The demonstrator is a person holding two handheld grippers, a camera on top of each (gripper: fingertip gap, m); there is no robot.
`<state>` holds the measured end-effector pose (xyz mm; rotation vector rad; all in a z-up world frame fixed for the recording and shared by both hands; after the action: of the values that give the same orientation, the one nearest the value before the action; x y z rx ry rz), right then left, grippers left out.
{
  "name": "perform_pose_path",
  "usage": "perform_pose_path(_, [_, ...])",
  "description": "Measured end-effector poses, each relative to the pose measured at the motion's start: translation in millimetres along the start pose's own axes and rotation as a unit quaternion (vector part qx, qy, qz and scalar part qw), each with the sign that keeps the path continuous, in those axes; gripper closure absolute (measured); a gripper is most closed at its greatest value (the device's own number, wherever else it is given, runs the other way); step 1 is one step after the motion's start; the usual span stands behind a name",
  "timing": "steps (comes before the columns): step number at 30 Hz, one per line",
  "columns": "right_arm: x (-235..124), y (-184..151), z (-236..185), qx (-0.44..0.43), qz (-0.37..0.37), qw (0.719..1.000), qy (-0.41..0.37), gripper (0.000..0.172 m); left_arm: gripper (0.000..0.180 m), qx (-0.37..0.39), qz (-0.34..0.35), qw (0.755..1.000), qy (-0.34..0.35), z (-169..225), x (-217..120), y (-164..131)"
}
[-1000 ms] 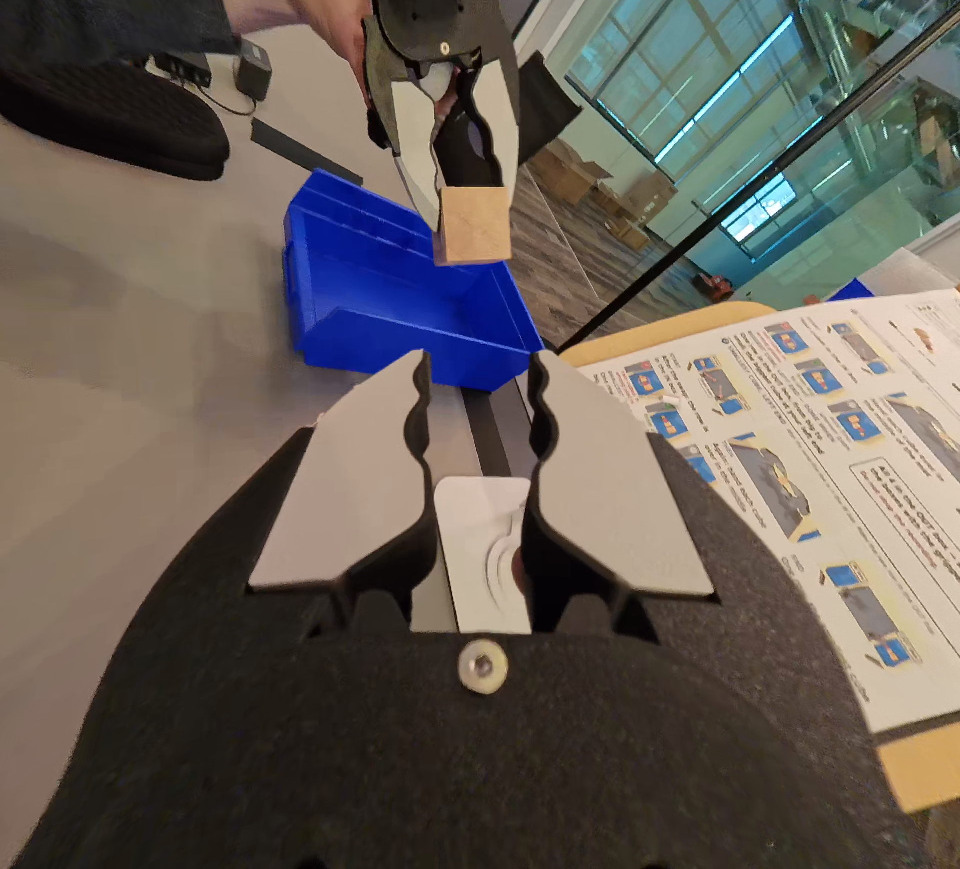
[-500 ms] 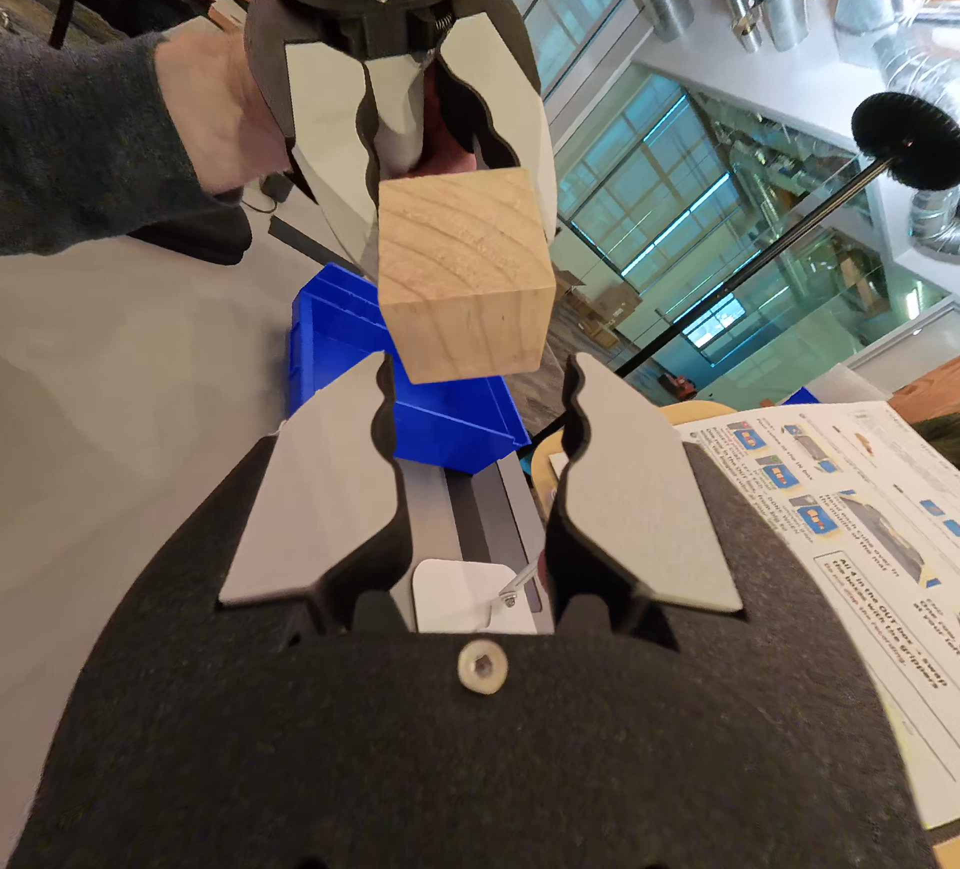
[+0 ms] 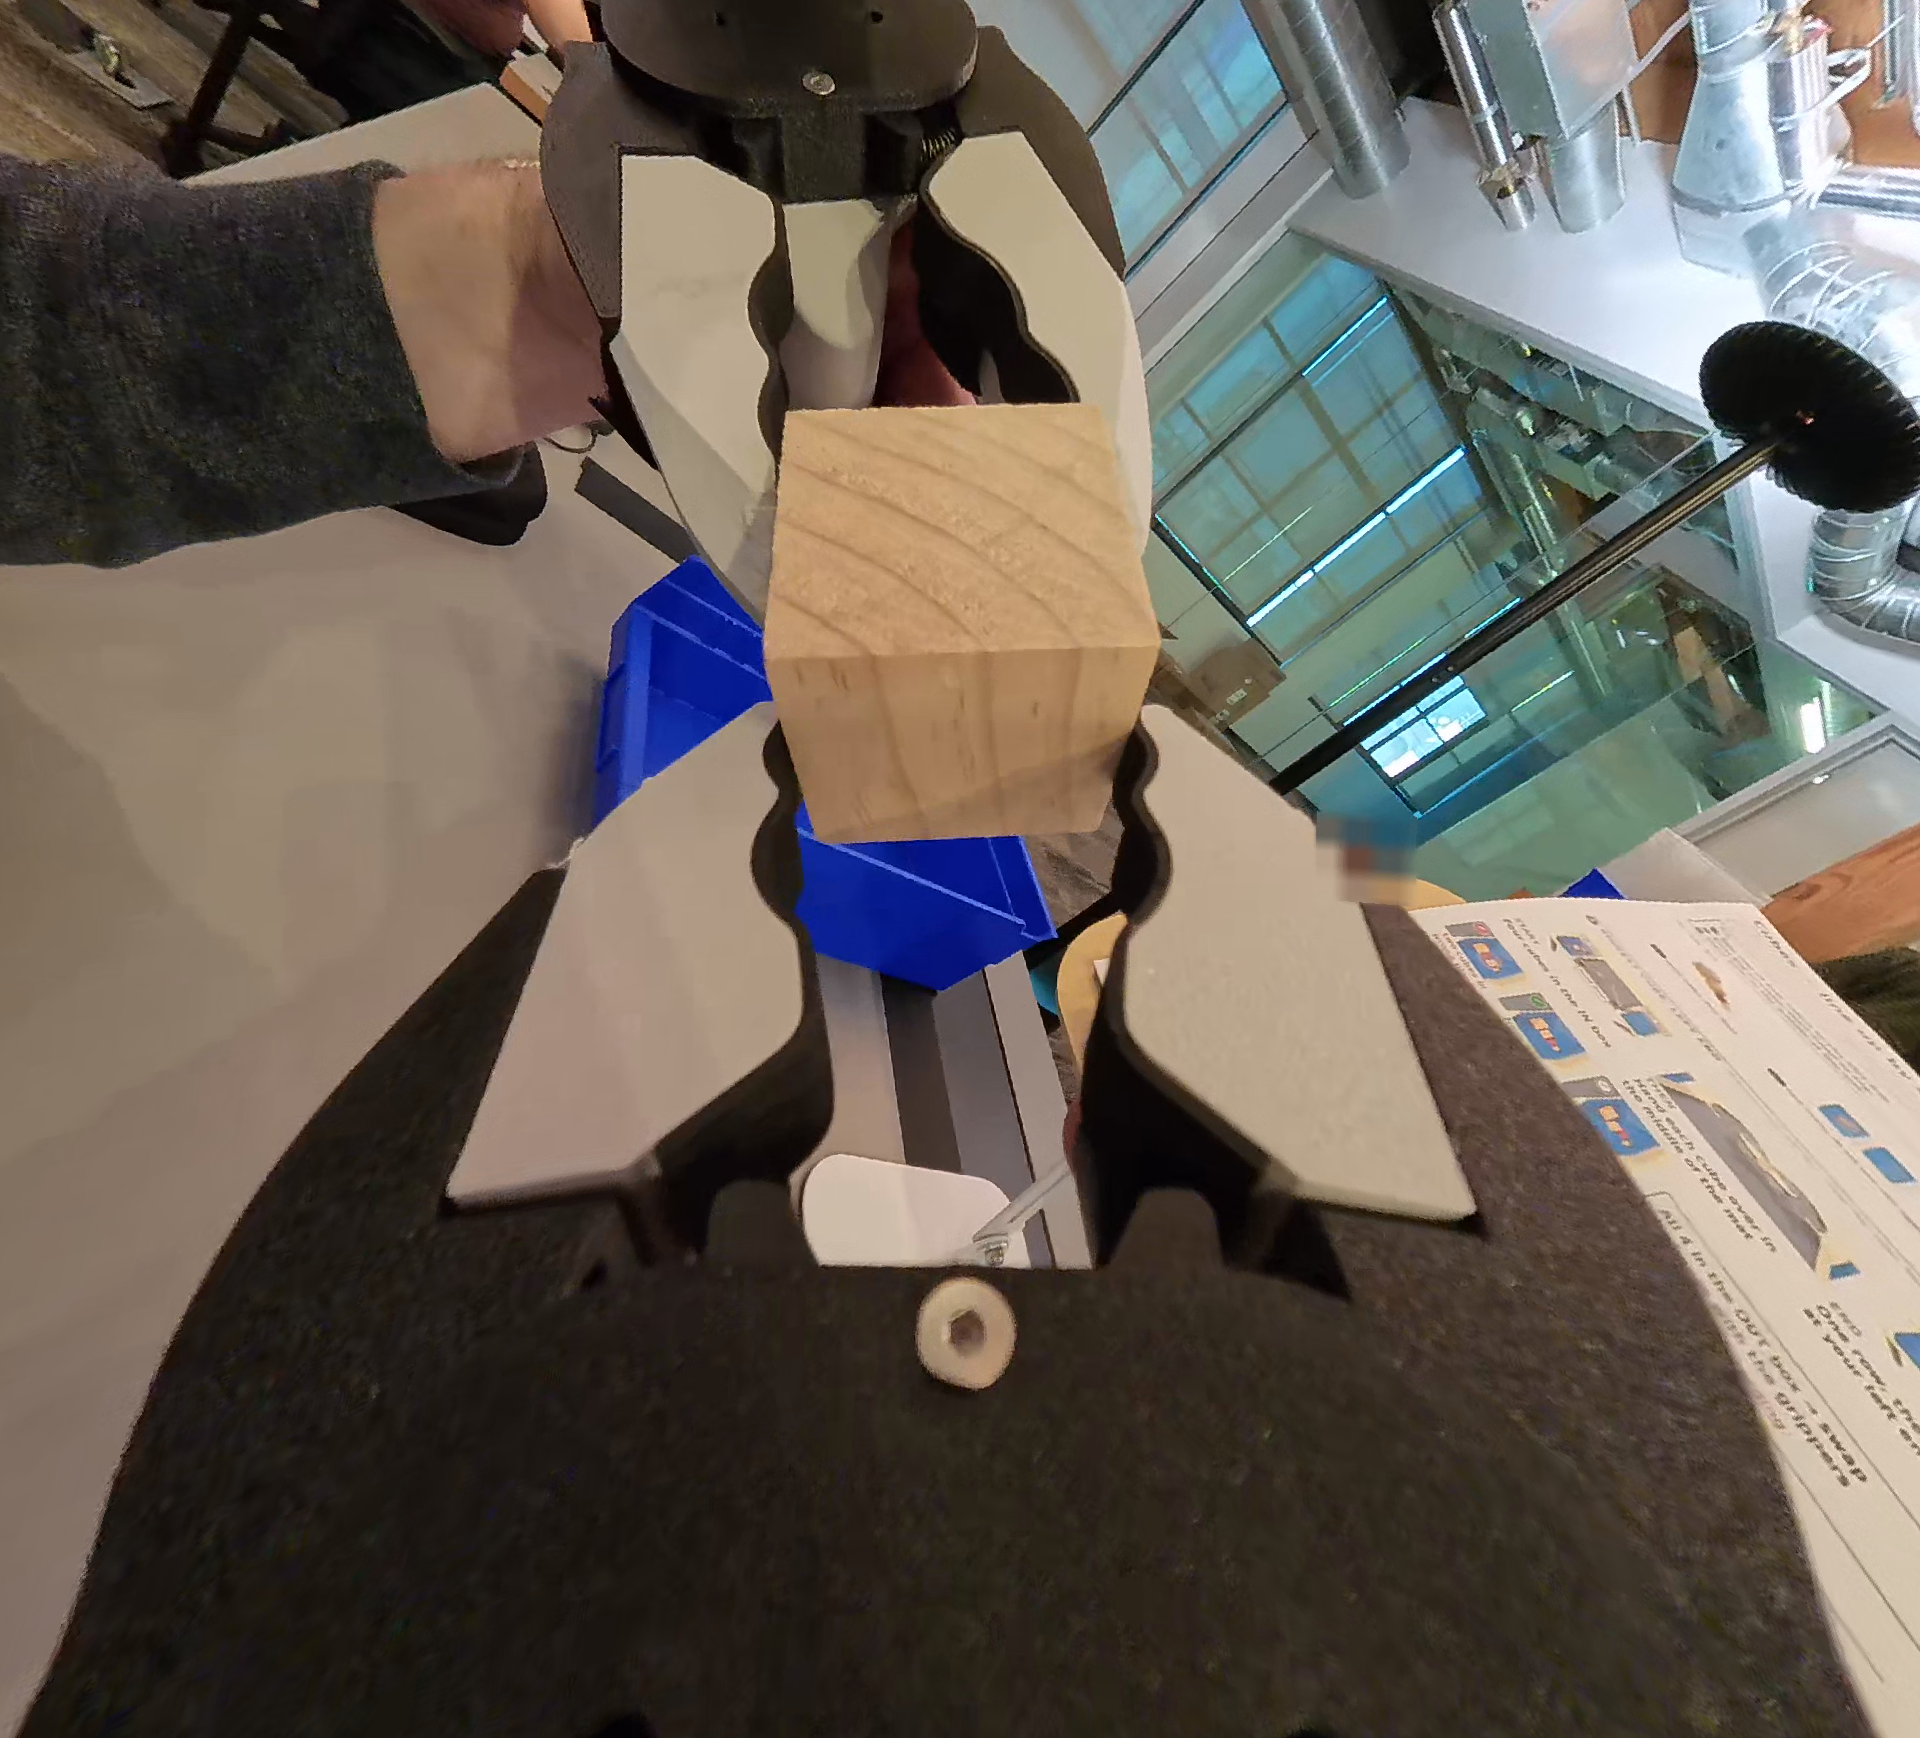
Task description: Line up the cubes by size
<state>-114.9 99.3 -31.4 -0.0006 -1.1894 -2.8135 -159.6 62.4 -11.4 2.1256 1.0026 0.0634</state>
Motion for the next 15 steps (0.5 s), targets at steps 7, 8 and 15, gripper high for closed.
perform_pose_path(7, [-6.1, 8.8, 3.7, 0.015, 0.017, 1.0, 0.002, 0.114, 0.122, 0.003, 0.012, 1.0, 0.02, -2.9, -5.3, 12.6])
perform_pose_path(8, [-8.5, 9.6, 5.5, 0.016, 0.019, 1.0, -0.001, 0.114, 0.121, 0.001, 0.011, 0.999, 0.032, -5.4, -7.3, 13.8])
perform_pose_path(15, [-34.8, 2.0, 26.5, -0.006, -0.043, 0.998, -0.051, 0.114, 0.18, 0.016, 0.025, 0.991, 0.127, -28.1, -31.2, 14.6])
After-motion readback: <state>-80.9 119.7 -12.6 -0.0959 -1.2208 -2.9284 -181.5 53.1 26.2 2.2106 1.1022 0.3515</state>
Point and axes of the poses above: each gripper's, where its closed fingertips meet, x out along the fingers, y out of its top, z = x × y across the jaws, the point moved 3 cm from there along -x, back along the fingers, and after that the axes turned 3 degrees about -y, right-handed, at the moved point
